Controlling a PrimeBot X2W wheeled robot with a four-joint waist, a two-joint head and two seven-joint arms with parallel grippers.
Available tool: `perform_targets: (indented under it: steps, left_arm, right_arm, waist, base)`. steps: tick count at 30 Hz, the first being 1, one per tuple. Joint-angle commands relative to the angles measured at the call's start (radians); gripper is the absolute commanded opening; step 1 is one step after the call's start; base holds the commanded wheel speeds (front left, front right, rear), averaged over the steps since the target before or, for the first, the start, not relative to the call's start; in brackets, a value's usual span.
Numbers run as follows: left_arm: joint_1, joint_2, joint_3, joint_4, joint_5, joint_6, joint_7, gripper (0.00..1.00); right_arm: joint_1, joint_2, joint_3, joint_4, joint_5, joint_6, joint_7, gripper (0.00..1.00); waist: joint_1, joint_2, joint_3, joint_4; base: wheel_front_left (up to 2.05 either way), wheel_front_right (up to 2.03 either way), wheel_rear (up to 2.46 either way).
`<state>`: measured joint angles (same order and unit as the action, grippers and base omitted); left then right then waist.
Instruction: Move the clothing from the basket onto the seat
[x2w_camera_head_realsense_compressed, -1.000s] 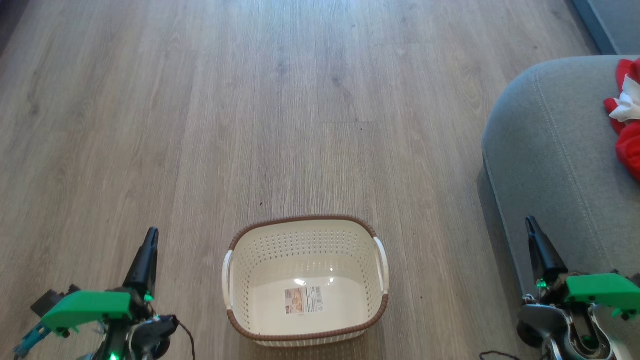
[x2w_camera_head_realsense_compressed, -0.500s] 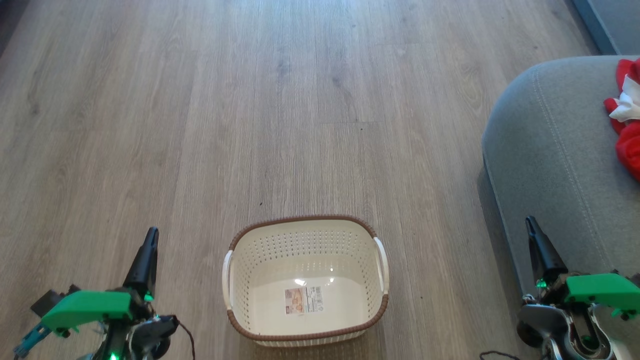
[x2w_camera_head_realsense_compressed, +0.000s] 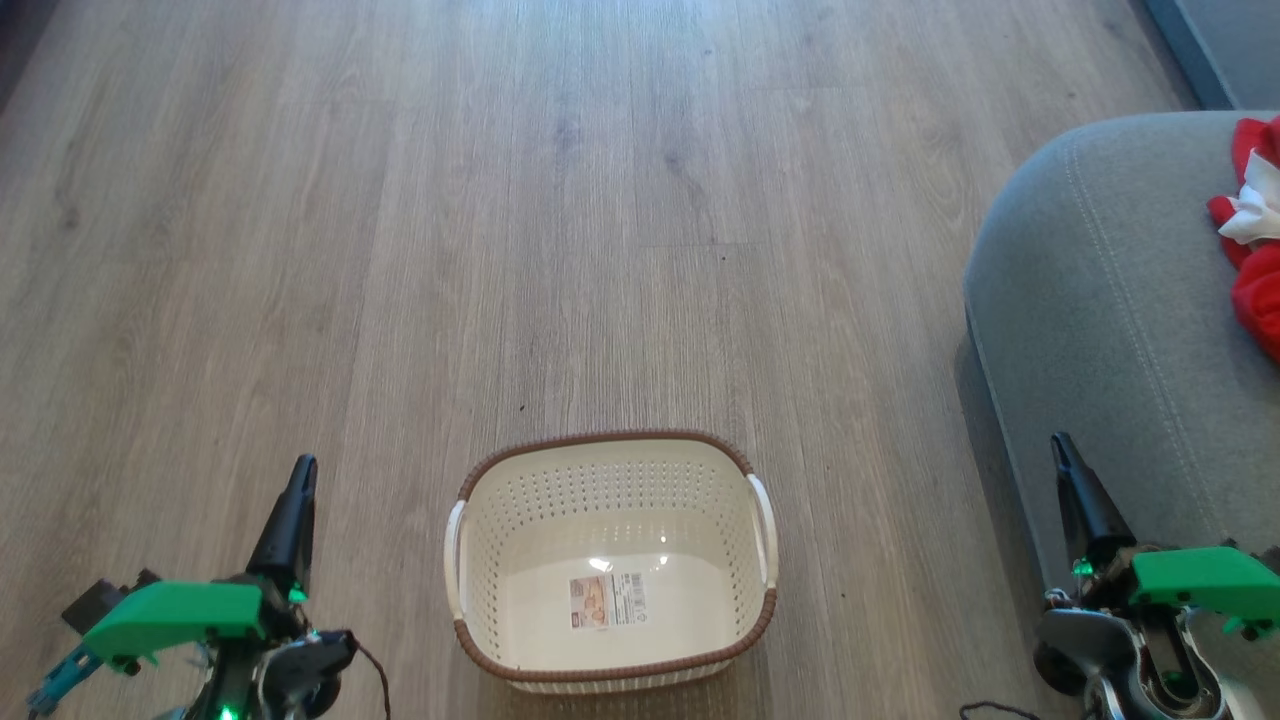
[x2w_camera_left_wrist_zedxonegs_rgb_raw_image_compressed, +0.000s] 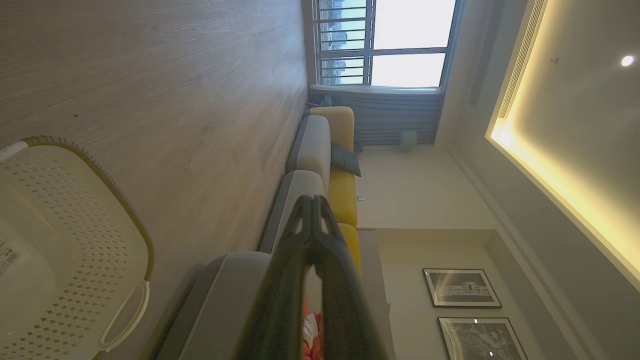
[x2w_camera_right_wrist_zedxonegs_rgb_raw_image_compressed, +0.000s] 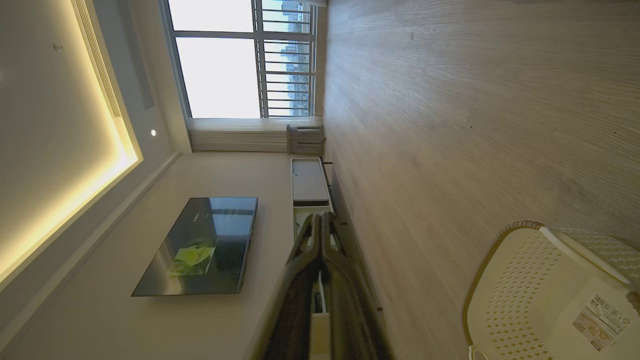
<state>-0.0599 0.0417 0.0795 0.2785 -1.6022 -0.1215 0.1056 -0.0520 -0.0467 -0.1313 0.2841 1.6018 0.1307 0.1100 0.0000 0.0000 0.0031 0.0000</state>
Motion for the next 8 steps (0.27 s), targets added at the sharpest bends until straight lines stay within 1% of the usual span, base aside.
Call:
perform_targets:
  steps: [1, 8]
  left_arm:
    - [-0.048, 0.009, 0.034, -0.033, -0.007, -0.009, 0.008, 0.00]
    - [-0.048, 0.009, 0.034, -0.033, -0.007, -0.009, 0.008, 0.00]
  right_arm:
    - [-0.056, -0.004, 0.017, -0.039, 0.007, 0.000, 0.003, 0.00]
    - [-0.056, -0.004, 0.018, -0.039, 0.007, 0.000, 0.003, 0.00]
  waist:
    - [0.0000, 0.0000, 0.000, 0.000]
    - [0.0000, 0.0000, 0.000, 0.000]
  base:
    - [0.00, 0.00, 0.00]
    - [0.00, 0.00, 0.00]
